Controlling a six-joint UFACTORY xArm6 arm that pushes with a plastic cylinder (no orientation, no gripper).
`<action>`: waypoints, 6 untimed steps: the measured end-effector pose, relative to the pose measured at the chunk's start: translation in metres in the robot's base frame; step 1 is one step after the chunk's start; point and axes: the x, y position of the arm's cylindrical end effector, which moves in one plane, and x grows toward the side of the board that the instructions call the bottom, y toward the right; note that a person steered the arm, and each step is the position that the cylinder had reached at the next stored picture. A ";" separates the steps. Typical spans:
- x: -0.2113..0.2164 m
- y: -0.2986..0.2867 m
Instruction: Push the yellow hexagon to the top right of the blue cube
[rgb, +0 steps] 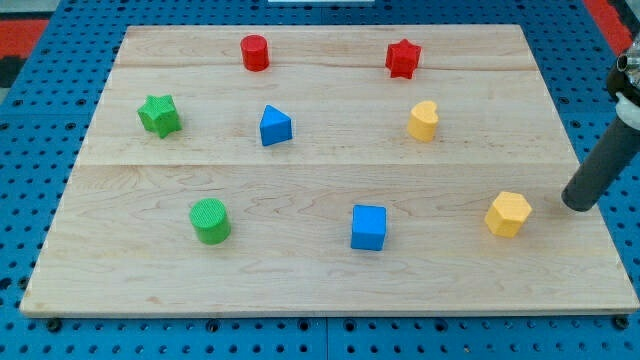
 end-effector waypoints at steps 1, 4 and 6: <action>0.000 -0.001; 0.057 -0.098; 0.026 -0.041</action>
